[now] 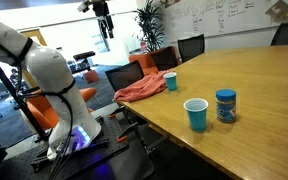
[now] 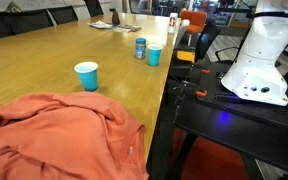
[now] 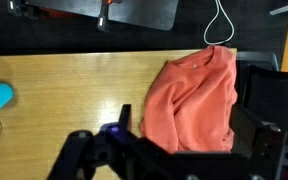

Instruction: Pour some candy out of the cup on the right

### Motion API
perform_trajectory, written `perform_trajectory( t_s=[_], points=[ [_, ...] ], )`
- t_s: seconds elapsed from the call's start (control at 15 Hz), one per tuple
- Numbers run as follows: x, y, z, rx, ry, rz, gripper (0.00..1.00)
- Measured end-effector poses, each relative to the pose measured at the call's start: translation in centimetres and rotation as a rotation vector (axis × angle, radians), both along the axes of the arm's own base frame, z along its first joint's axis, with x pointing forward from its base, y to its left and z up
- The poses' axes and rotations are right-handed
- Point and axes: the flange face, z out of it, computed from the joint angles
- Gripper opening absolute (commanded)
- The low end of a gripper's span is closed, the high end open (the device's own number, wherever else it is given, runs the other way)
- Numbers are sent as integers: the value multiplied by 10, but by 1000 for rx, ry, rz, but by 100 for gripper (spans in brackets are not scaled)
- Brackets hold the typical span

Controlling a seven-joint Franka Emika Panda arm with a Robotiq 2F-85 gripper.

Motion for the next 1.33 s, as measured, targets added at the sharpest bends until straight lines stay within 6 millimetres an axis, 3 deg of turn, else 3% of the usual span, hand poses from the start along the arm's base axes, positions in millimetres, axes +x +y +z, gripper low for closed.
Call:
perform_trajectory(
  t_s=[0.93, 1.33],
  points=[
    [1, -1, 0, -2, -2, -4, 100],
    [15, -23, 1, -45, -36, -73, 100]
  ],
)
